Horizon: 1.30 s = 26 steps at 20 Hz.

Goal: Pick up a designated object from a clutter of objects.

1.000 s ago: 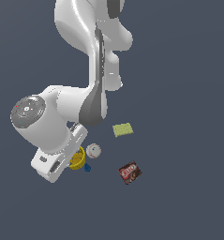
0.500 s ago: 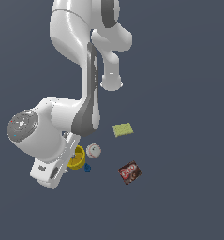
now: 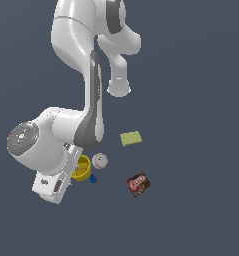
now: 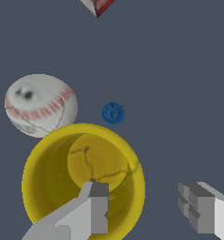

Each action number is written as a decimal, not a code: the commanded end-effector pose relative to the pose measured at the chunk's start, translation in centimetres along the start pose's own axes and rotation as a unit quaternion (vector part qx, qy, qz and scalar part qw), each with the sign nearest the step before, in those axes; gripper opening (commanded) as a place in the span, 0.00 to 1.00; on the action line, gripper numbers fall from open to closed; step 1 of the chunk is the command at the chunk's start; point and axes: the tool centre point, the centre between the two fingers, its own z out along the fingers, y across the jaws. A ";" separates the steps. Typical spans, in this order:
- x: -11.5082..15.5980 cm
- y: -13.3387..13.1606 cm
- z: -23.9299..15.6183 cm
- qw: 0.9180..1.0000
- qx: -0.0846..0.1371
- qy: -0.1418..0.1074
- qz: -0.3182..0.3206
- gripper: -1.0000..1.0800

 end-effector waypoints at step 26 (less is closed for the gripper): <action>0.2 -0.2 2.7 1.000 -0.001 0.000 -0.002 0.00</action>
